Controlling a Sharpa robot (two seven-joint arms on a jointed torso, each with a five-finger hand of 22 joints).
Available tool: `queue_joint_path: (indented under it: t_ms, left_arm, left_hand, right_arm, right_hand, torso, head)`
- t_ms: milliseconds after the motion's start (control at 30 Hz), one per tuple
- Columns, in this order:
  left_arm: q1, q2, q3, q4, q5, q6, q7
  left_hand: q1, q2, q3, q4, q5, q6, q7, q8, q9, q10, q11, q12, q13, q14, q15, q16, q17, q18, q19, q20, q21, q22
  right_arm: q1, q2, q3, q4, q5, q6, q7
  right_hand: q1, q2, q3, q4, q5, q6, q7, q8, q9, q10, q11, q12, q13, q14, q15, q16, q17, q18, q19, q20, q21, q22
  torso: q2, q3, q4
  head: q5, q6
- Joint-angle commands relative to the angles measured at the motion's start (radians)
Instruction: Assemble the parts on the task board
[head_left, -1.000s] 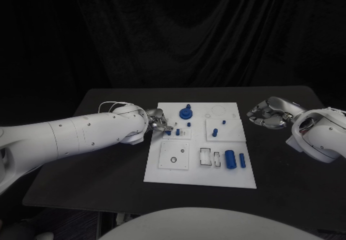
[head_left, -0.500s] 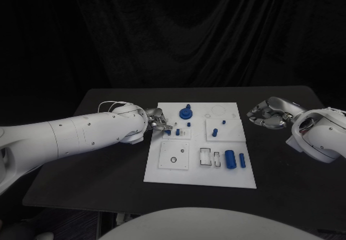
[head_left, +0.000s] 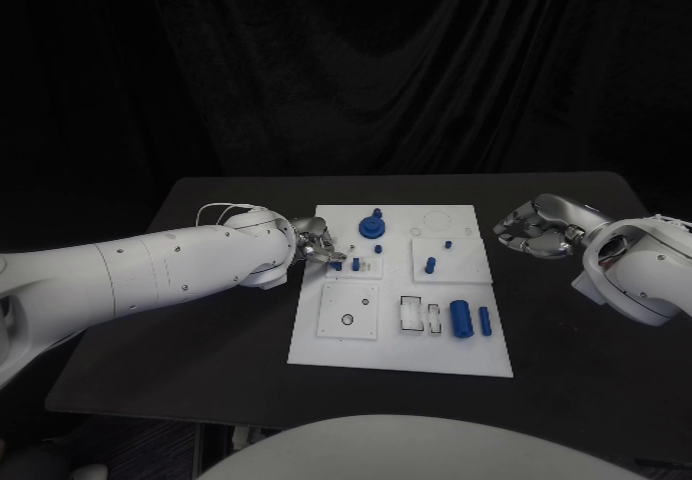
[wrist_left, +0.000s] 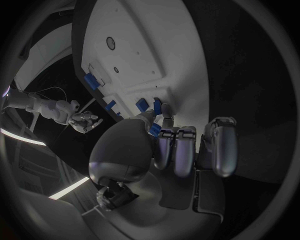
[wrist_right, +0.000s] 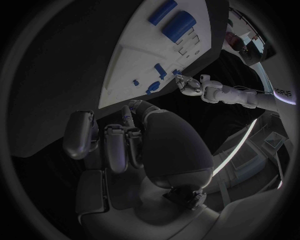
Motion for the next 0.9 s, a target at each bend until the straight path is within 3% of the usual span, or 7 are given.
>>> queue_joint_path:
  t_ms: [33, 267, 433, 600, 700, 900]
  left_arm:
    - [-0.002, -0.001, 0.000, 0.004, 0.002, 0.015, 0.016]
    - [-0.002, 0.000, 0.000, 0.005, 0.002, 0.017, 0.015]
    - [-0.002, 0.001, 0.000, 0.005, 0.002, 0.014, 0.016]
    - [-0.002, 0.002, 0.000, 0.004, 0.002, 0.015, 0.012]
    - [-0.002, 0.002, 0.000, 0.003, 0.002, 0.017, 0.008]
    - [-0.002, 0.002, 0.000, 0.000, 0.002, 0.020, 0.002]
  left_hand:
    - [-0.003, -0.002, 0.000, 0.004, -0.004, 0.001, 0.003, -0.006, 0.001, 0.106, 0.002, 0.003, 0.262, 0.106, 0.006, 0.003, 0.263, 0.012, -0.005, 0.000, -0.003, 0.198]
    - [-0.001, -0.002, 0.001, 0.002, -0.003, 0.001, 0.002, -0.007, 0.002, 0.106, 0.001, 0.003, 0.262, 0.106, 0.006, 0.003, 0.263, 0.013, -0.006, 0.001, -0.004, 0.197]
    - [-0.008, -0.001, -0.005, 0.015, -0.013, -0.013, 0.010, -0.034, -0.013, 0.106, 0.006, 0.003, 0.262, 0.106, 0.009, 0.003, 0.263, 0.013, -0.009, 0.003, -0.009, 0.196]
    - [-0.038, -0.001, -0.030, 0.049, -0.052, -0.041, 0.031, -0.099, -0.063, 0.106, 0.023, 0.003, 0.262, 0.106, 0.023, 0.003, 0.263, 0.014, -0.013, 0.013, -0.013, 0.195]
    - [-0.093, 0.007, -0.079, 0.054, -0.088, -0.042, 0.045, -0.144, -0.108, 0.106, 0.037, 0.003, 0.262, 0.106, 0.035, 0.003, 0.263, 0.015, -0.015, 0.026, -0.017, 0.194]
    - [-0.159, 0.023, -0.138, 0.056, -0.132, -0.024, 0.047, -0.158, -0.126, 0.106, 0.040, 0.003, 0.262, 0.106, 0.039, 0.003, 0.263, 0.015, -0.014, 0.032, -0.015, 0.194]
  right_arm:
    - [-0.002, -0.001, 0.001, 0.001, -0.002, 0.006, -0.016]
    - [-0.002, -0.001, 0.001, 0.001, -0.002, 0.006, -0.016]
    - [-0.002, -0.001, 0.001, 0.001, -0.002, 0.007, -0.016]
    - [-0.002, -0.002, 0.001, 0.002, -0.002, 0.007, -0.016]
    - [-0.002, -0.002, 0.001, 0.002, -0.002, 0.008, -0.017]
    - [-0.002, -0.002, 0.001, 0.002, -0.002, 0.010, -0.017]
  right_hand:
    - [-0.009, 0.000, 0.006, -0.002, 0.004, 0.006, 0.002, -0.001, 0.000, 0.059, 0.002, -0.006, 0.215, 0.073, 0.002, -0.002, 0.123, 0.010, -0.009, 0.000, -0.007, 0.156]
    - [-0.009, 0.000, 0.006, -0.002, 0.004, 0.006, 0.002, -0.001, 0.000, 0.059, 0.002, -0.006, 0.215, 0.073, 0.002, -0.002, 0.123, 0.010, -0.009, 0.000, -0.007, 0.156]
    - [-0.009, 0.000, 0.006, -0.002, 0.004, 0.006, 0.002, -0.001, 0.000, 0.059, 0.002, -0.006, 0.215, 0.073, 0.002, -0.002, 0.123, 0.010, -0.009, 0.000, -0.007, 0.156]
    - [-0.009, 0.000, 0.006, -0.002, 0.004, 0.006, 0.002, -0.001, 0.000, 0.059, 0.002, -0.006, 0.215, 0.073, 0.002, -0.002, 0.123, 0.010, -0.009, 0.000, -0.007, 0.156]
    - [-0.010, -0.001, 0.007, -0.003, 0.004, 0.006, 0.002, -0.001, 0.000, 0.059, 0.002, -0.007, 0.214, 0.073, 0.002, -0.002, 0.123, 0.010, -0.009, 0.000, -0.007, 0.156]
    - [-0.010, -0.001, 0.007, -0.003, 0.004, 0.006, 0.002, -0.001, 0.000, 0.058, 0.002, -0.007, 0.214, 0.073, 0.002, -0.002, 0.123, 0.010, -0.009, 0.000, -0.007, 0.156]
  torso:
    - [0.000, 0.0002, 0.0010]
    - [-0.001, 0.0005, 0.0004]
    - [-0.001, 0.0006, -0.0001]
    - [-0.001, 0.0006, 0.0009]
    - [-0.001, 0.0006, 0.0013]
    - [0.000, 0.0000, 0.0004]
  head:
    - [-0.001, 0.000]
    - [0.001, 0.000]
    - [0.002, 0.000]
    - [0.002, 0.000]
    - [0.001, 0.000]
    - [0.003, 0.000]
